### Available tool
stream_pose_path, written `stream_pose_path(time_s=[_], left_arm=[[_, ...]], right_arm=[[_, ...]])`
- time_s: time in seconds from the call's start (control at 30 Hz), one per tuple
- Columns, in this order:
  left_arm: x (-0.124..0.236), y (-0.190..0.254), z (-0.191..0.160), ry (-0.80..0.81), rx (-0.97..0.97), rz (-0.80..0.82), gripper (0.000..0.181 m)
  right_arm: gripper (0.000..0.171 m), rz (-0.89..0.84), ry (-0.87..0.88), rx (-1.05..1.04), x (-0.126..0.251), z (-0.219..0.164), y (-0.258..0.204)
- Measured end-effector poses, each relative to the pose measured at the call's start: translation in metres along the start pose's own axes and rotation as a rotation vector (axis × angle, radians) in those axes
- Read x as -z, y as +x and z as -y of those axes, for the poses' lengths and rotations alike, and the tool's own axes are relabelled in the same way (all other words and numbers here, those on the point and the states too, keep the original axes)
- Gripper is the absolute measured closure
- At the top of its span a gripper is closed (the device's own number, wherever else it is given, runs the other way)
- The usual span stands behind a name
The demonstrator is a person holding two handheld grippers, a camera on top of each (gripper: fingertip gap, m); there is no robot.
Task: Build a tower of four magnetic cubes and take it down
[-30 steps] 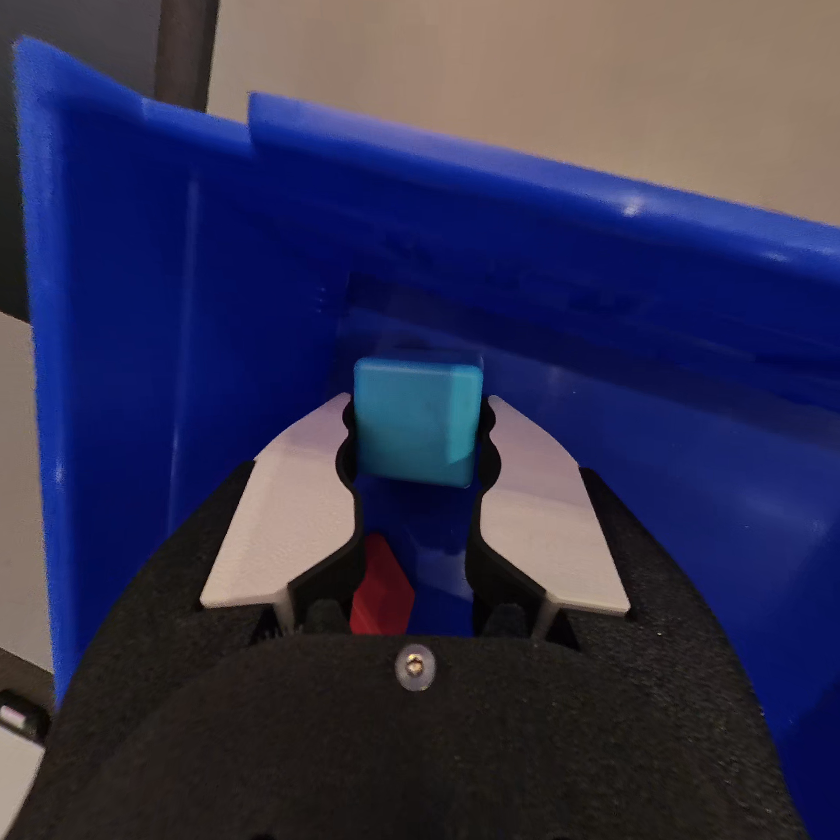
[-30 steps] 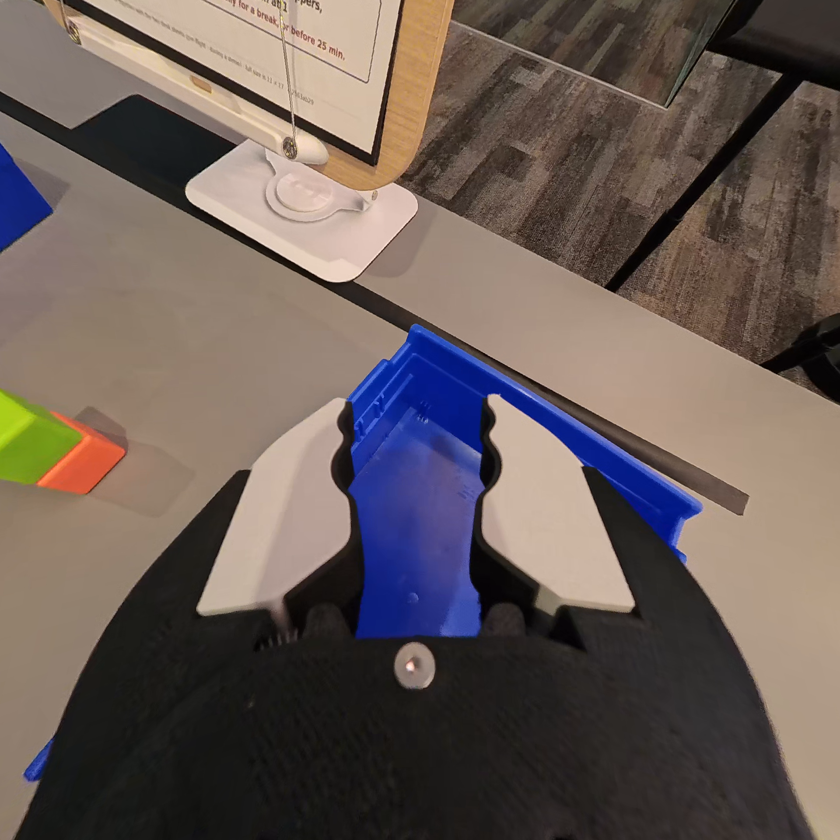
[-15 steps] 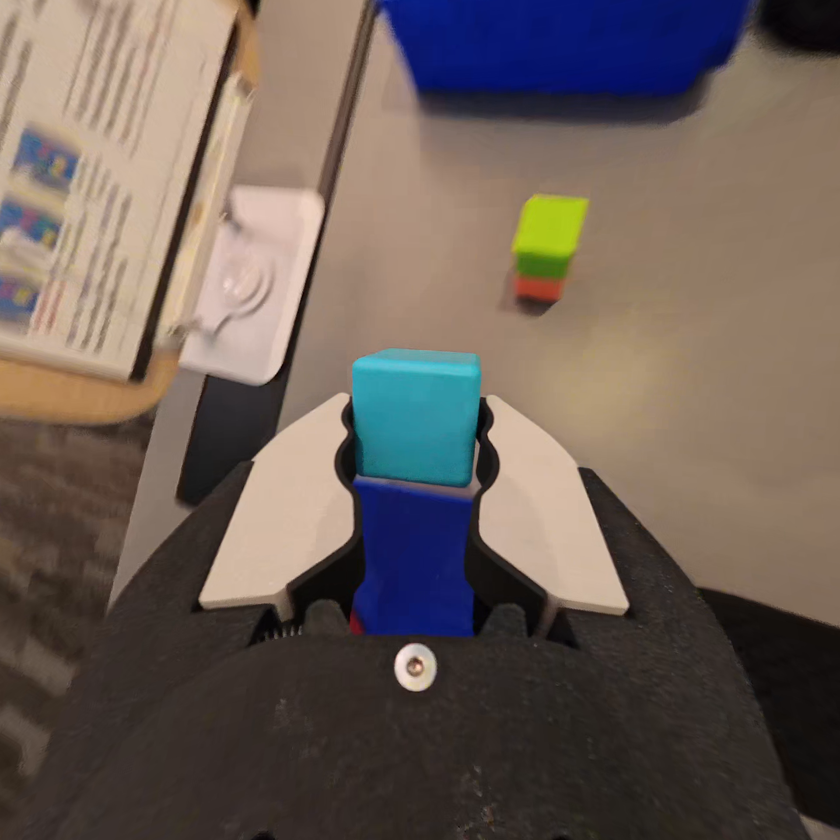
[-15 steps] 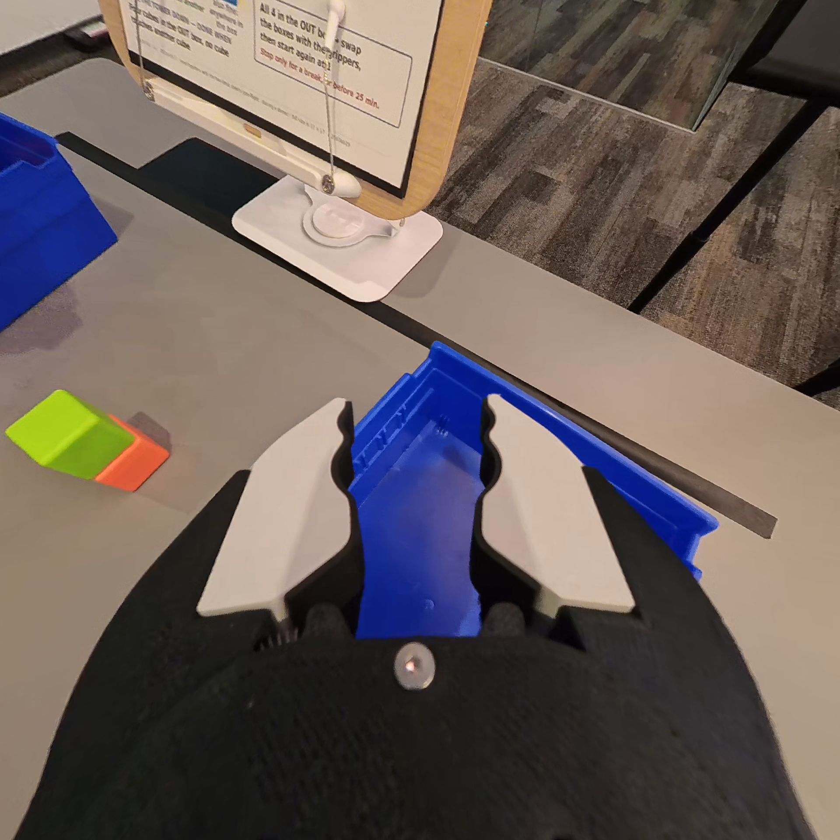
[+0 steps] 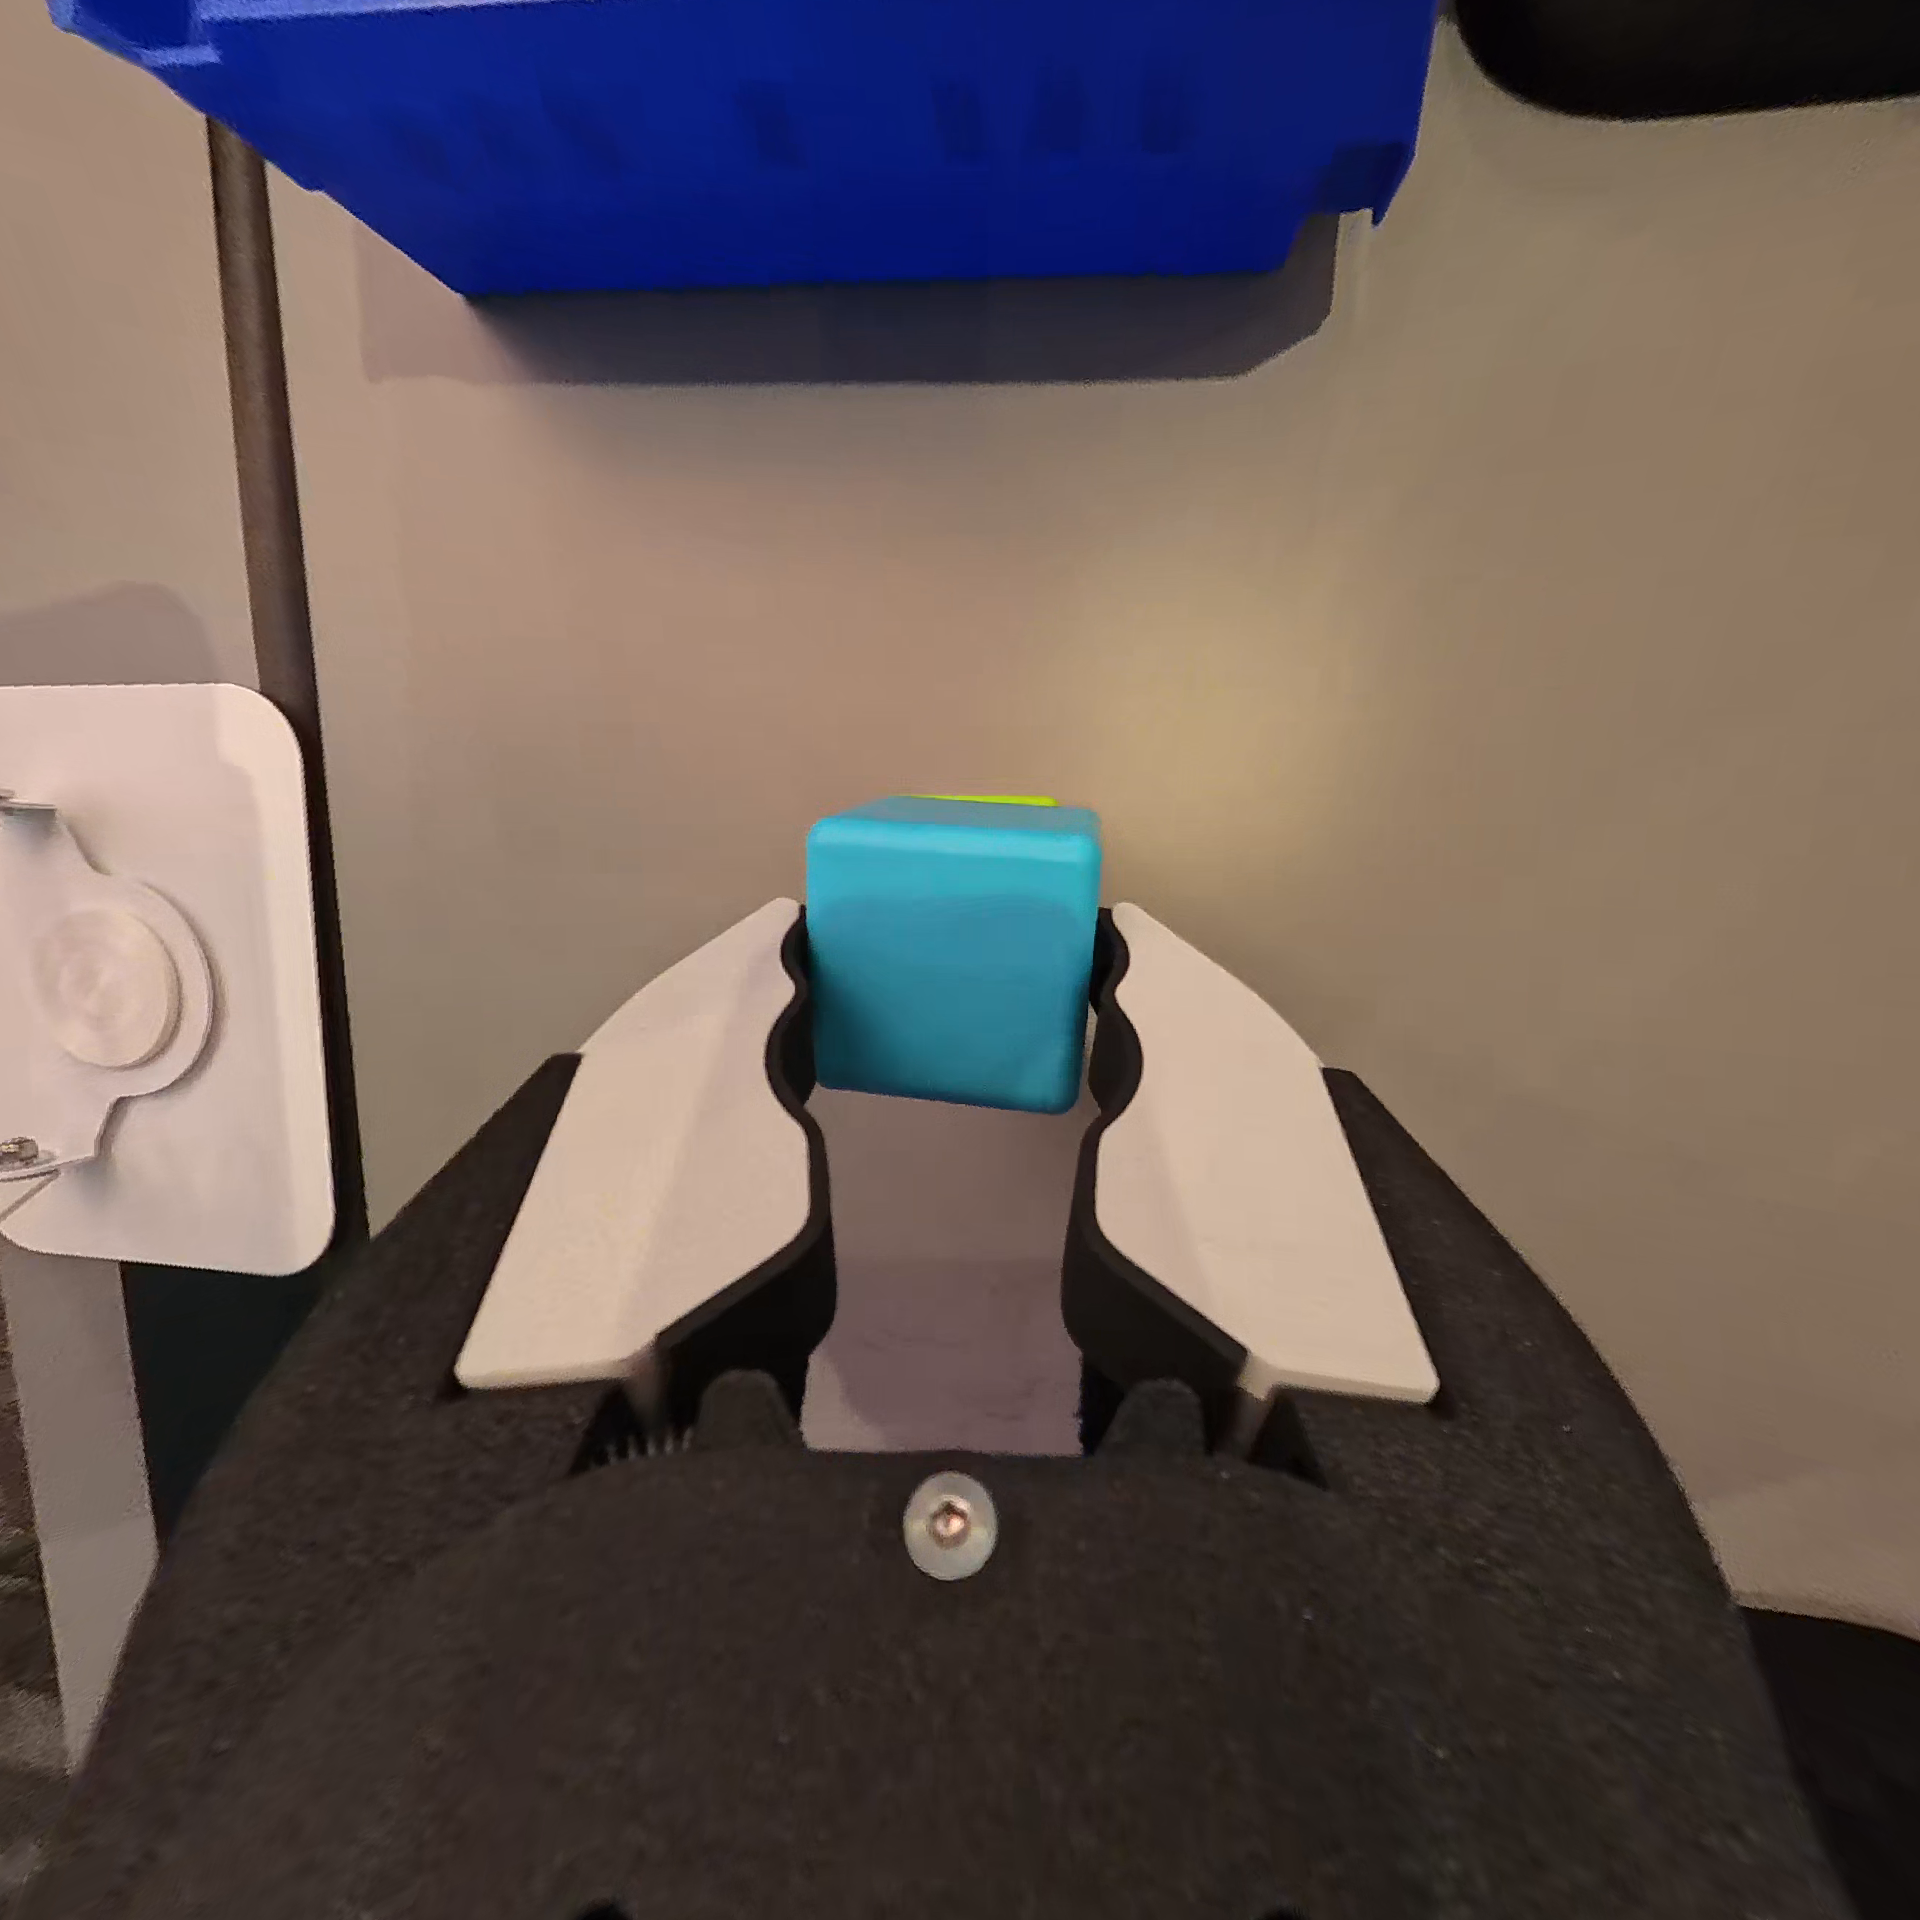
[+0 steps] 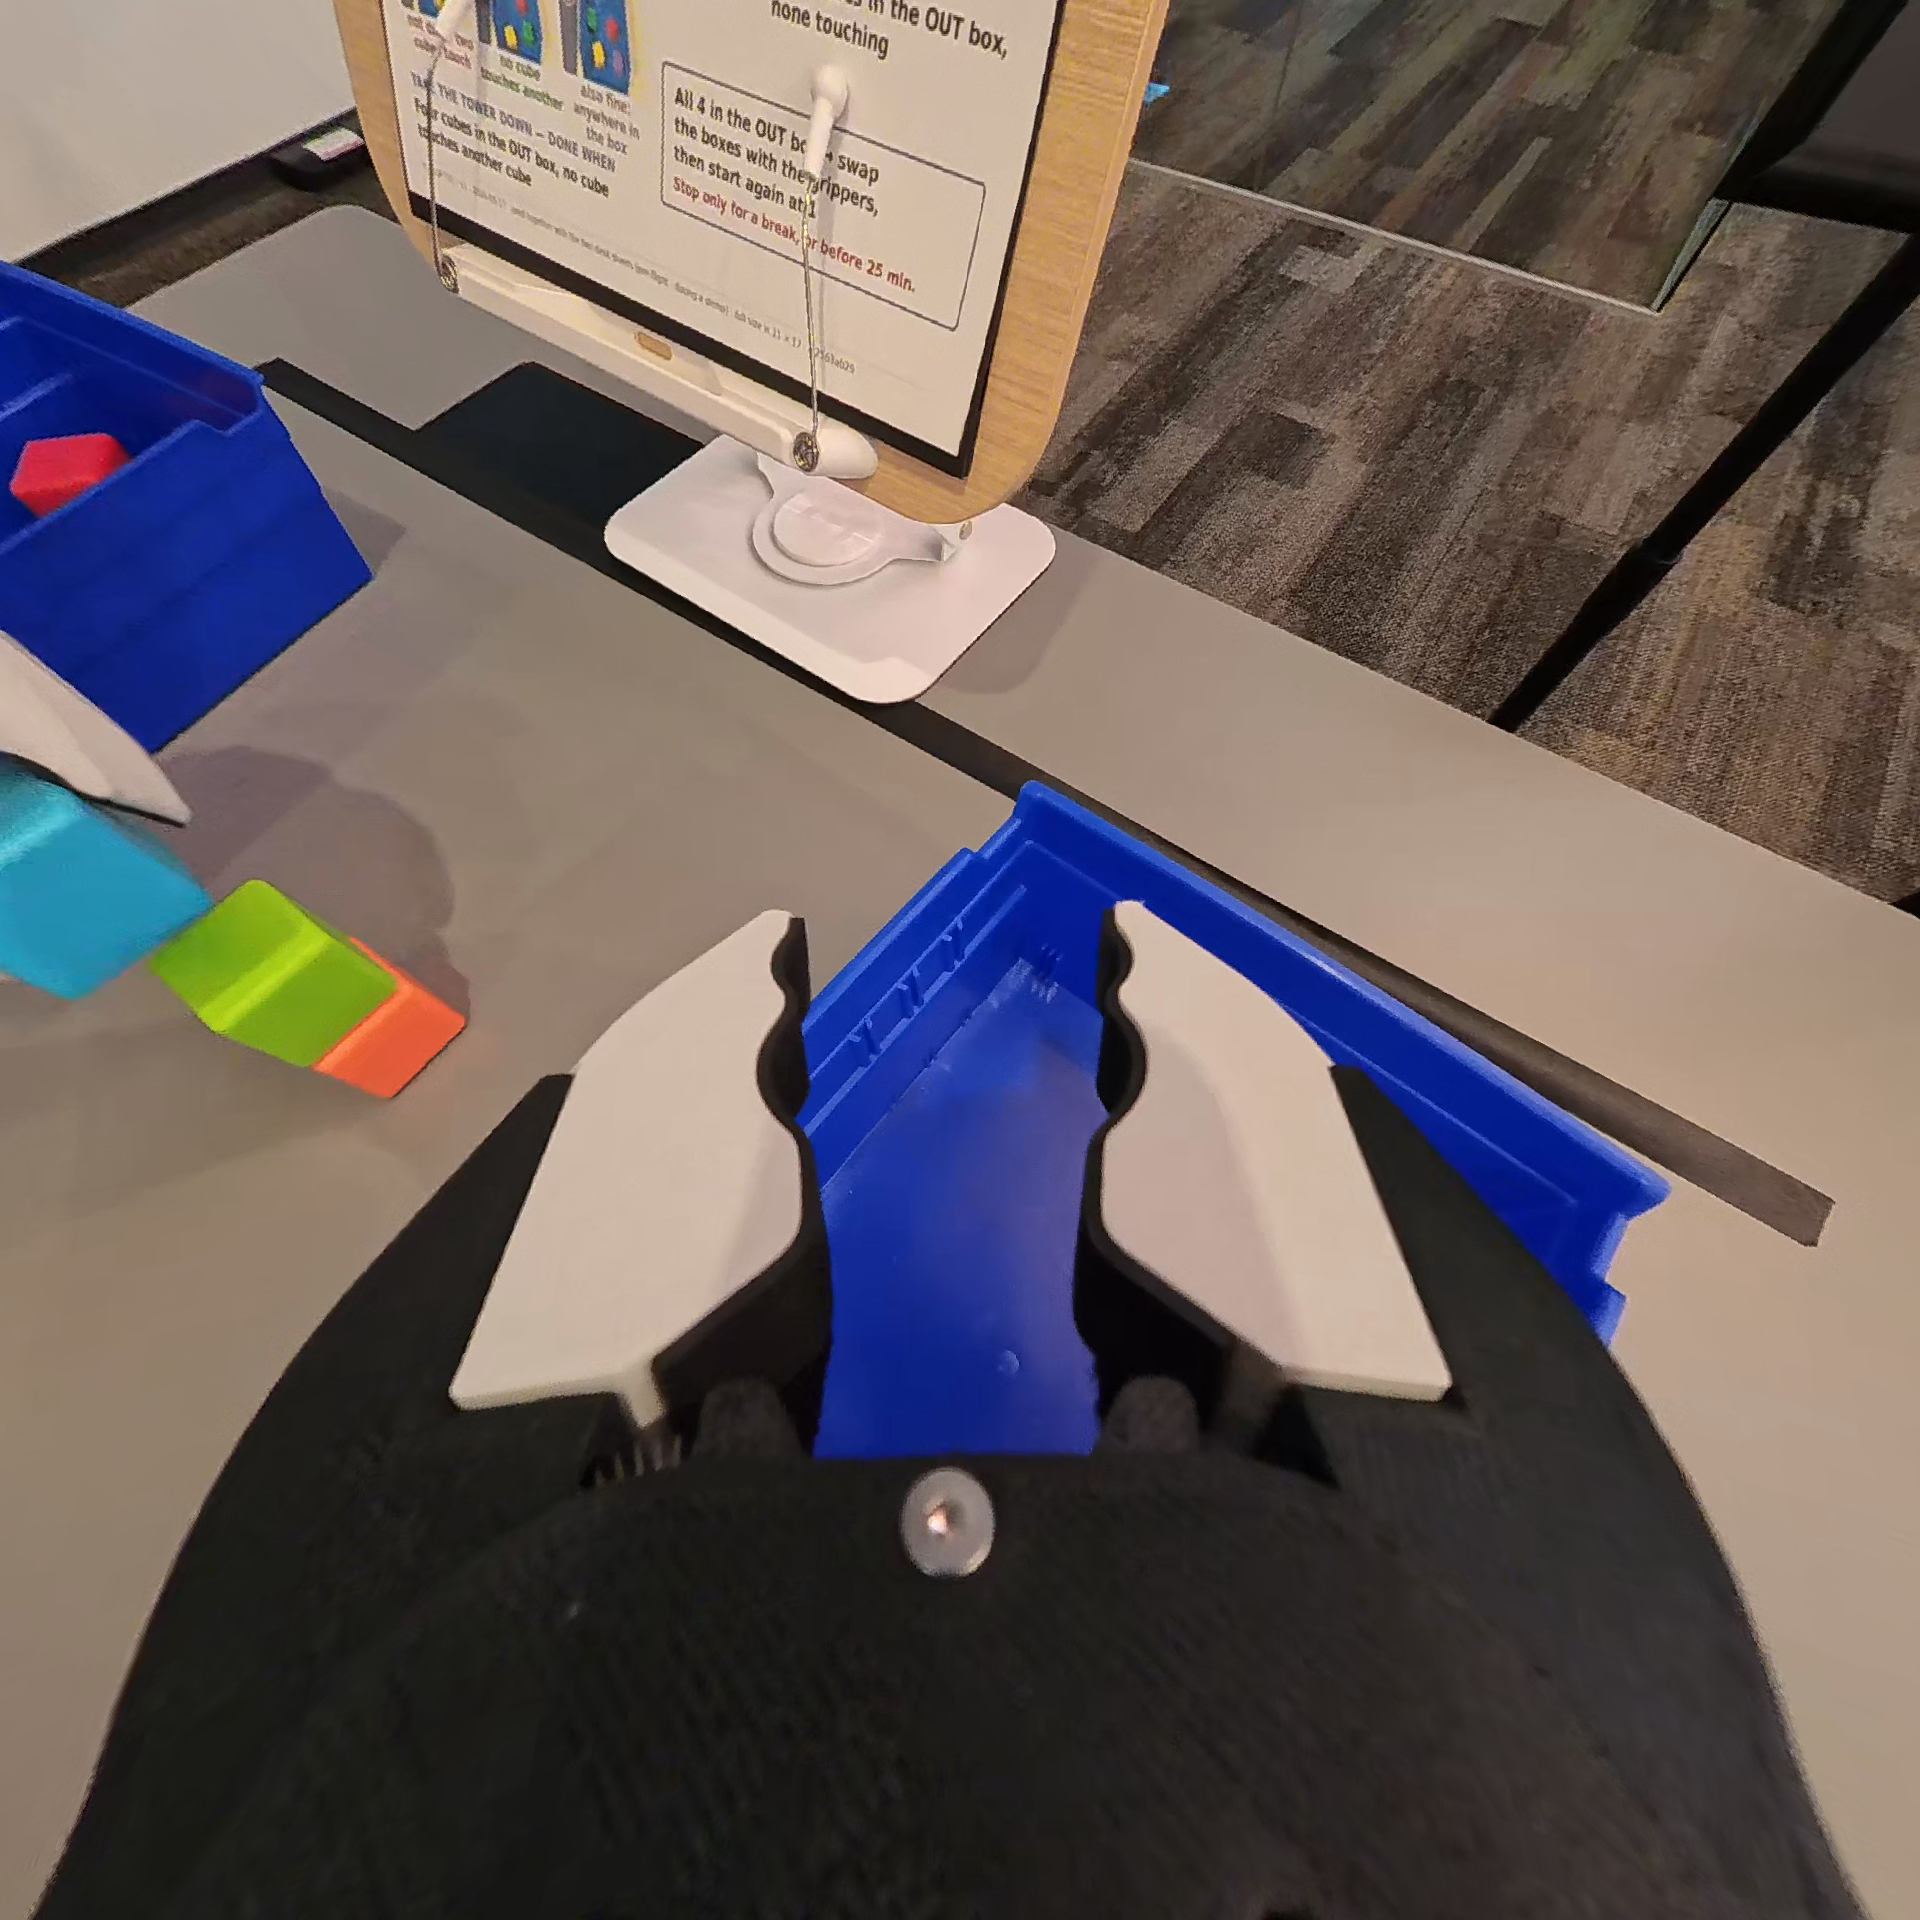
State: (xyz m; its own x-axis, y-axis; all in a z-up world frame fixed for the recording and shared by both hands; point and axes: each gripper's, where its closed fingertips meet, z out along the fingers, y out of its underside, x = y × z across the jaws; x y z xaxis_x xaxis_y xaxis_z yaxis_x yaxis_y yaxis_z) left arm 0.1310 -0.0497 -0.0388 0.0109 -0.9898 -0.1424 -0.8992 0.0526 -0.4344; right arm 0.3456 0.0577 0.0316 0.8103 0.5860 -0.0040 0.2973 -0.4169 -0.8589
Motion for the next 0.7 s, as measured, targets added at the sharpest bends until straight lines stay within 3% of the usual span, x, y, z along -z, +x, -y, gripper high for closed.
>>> stream_pose_path(time_s=[0.47, 0.7], left_arm=[[-0.030, 0.002, -0.006, -0.093, -0.012, -0.051, 0.132], [-0.007, -0.002, 0.008, 0.000, -0.006, -0.014, 0.118]], right_arm=[[0.116, 0.019, -0.019, -0.047, 0.002, -0.011, 0.011], [0.116, 0.013, -0.037, -0.051, 0.002, -0.016, 0.015]])
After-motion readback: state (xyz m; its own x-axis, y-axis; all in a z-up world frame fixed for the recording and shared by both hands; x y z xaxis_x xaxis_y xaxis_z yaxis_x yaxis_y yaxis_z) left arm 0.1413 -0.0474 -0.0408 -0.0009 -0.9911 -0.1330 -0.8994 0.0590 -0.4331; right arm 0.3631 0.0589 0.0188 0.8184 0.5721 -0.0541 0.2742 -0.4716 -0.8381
